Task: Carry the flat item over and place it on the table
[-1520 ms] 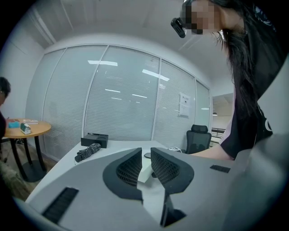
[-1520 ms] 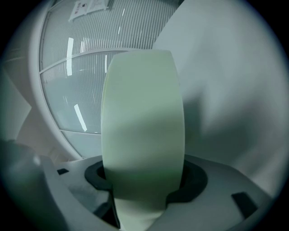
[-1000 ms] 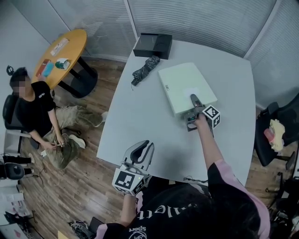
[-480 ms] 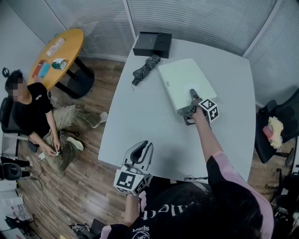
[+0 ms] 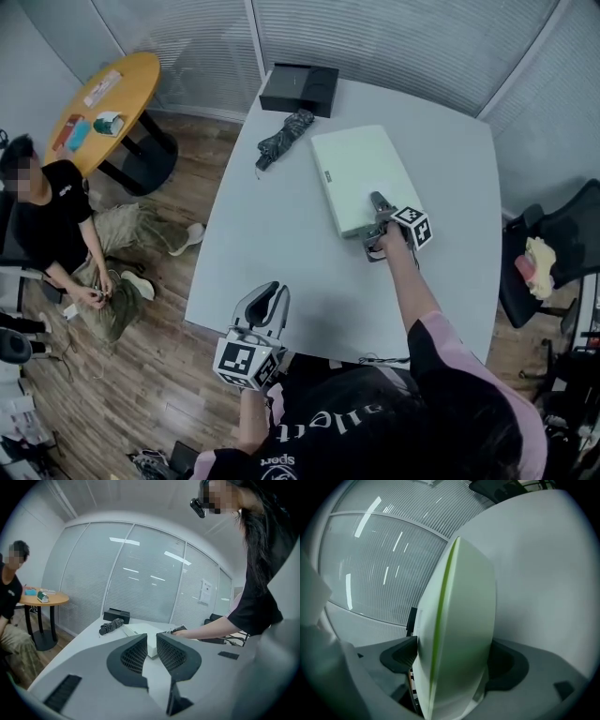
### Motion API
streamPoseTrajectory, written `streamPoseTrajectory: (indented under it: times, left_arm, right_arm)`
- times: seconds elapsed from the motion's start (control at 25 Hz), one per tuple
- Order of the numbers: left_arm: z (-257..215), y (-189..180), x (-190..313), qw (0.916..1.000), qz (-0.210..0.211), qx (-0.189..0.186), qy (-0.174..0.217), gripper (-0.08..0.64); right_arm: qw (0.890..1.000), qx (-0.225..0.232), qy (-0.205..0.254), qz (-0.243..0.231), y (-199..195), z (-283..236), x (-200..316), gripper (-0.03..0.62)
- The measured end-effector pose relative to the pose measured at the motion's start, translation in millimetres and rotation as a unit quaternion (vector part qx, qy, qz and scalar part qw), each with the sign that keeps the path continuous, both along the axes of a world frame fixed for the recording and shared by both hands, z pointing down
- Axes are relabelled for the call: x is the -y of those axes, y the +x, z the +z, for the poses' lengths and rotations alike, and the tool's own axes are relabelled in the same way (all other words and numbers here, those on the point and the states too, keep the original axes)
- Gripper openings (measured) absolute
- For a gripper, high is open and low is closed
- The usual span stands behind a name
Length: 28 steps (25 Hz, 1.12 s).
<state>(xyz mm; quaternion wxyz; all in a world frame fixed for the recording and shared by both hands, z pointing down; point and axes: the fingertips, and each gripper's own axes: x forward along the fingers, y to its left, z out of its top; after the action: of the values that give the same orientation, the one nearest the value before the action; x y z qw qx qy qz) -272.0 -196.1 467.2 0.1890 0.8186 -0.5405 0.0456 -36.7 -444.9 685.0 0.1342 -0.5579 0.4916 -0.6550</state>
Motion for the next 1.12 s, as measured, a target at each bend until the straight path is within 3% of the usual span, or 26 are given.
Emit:
streamPoseTrajectory:
  times: [0.6, 0.92, 1.12]
  left_arm:
    - [9, -1, 3, 0.9998, 0.016, 0.007, -0.005, 0.078]
    - [47, 48, 38, 0.9913, 0.116, 0.061, -0.004, 0.083]
    - [87, 78, 65, 0.9828, 0.157, 0.096, -0.019, 0.186]
  right_arm:
    - [0.994, 0.085, -0.062, -0.015, -12, 2, -49, 0.416]
    - [0.993, 0.096, -0.062, -0.009, -13, 2, -54, 0.416]
    - [0.992, 0.108, -0.061, 0.001, -12, 1, -56, 0.414]
